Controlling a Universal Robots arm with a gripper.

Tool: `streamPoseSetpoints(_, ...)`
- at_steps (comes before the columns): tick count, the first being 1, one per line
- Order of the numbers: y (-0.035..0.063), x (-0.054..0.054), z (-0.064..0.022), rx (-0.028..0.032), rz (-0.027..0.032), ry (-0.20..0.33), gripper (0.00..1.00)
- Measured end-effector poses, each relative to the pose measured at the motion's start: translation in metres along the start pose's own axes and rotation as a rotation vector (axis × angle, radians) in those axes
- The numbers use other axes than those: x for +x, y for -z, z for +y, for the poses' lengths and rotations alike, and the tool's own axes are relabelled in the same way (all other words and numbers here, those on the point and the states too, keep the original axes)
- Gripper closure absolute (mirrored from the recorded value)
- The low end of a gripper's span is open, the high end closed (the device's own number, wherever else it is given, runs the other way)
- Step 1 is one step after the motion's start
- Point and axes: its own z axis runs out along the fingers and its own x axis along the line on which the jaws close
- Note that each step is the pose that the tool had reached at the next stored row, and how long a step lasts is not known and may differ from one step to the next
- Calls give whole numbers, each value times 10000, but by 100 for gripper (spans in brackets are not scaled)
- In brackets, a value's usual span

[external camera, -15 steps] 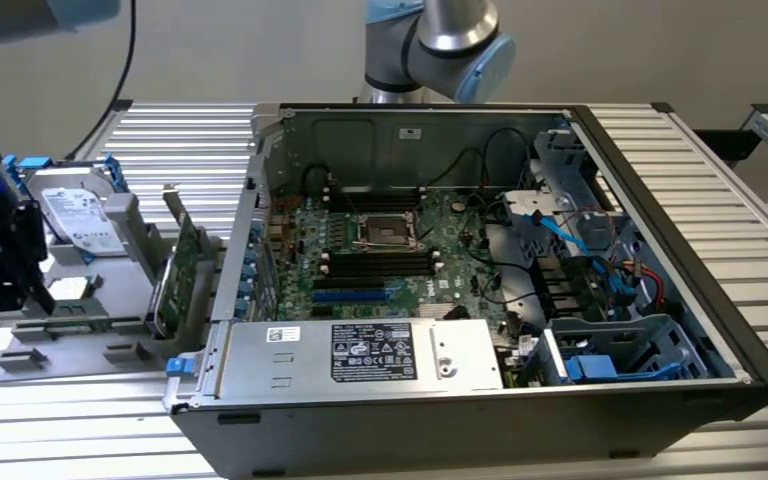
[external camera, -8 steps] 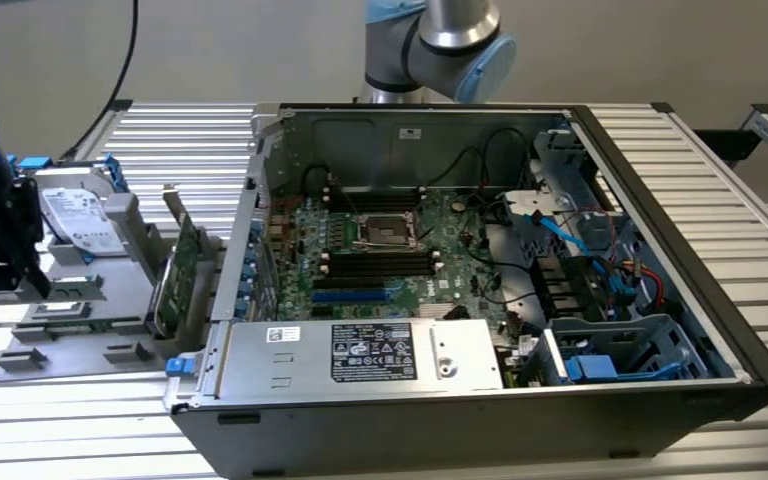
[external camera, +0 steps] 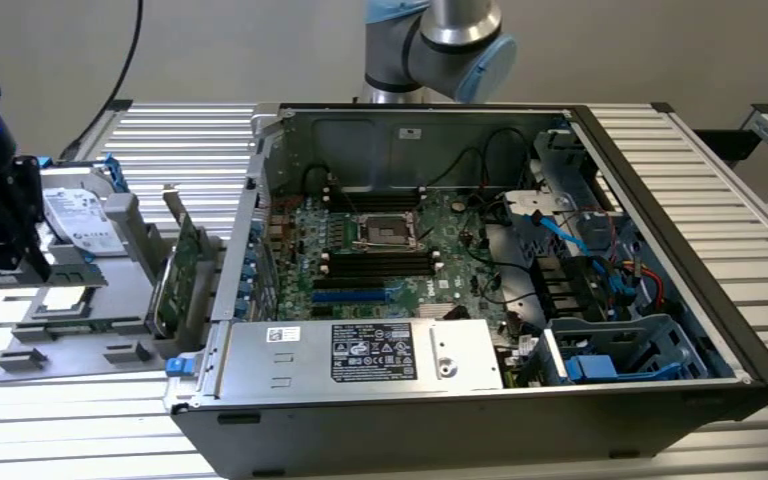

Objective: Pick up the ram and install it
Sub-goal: 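Pick up the ram and move it above insertion slot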

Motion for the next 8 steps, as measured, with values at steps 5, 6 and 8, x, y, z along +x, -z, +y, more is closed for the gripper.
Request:
streamPoseSetpoints(5, 112, -14, -92, -35, 68, -3, 86)
streamPoseSetpoints(6, 132, -16, -113, -35, 73, -3, 86)
streamPoseSetpoints(8, 168, -21, -167, -36, 80, -3, 86)
